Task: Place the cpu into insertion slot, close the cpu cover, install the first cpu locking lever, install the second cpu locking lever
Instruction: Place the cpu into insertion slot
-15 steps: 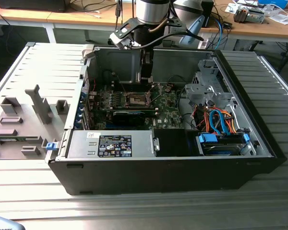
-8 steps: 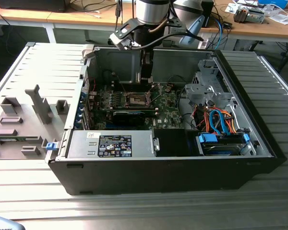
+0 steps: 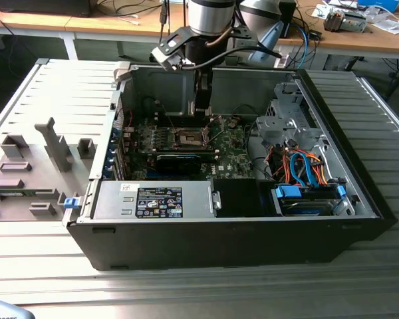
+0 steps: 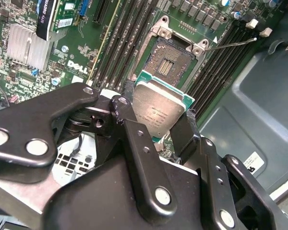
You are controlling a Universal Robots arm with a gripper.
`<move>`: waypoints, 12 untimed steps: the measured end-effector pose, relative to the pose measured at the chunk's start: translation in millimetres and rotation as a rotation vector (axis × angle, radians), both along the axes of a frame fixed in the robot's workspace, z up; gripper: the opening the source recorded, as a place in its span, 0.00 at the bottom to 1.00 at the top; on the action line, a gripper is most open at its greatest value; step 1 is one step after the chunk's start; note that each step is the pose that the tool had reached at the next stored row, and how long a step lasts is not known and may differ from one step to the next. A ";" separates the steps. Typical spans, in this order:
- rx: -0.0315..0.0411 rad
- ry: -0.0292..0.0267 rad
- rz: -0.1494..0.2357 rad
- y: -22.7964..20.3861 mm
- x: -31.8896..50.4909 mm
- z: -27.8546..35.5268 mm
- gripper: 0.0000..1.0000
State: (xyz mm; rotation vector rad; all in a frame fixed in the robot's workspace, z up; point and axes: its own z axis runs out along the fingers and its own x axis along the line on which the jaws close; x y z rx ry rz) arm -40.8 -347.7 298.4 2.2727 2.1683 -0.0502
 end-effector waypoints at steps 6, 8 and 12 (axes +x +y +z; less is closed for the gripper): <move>0.0000 0.0000 0.000 0.0 0.0 -1.4 0.55; 0.0000 0.0000 0.000 0.0 0.0 -1.8 0.55; 0.0001 -0.0001 0.000 0.0 0.0 -2.6 0.55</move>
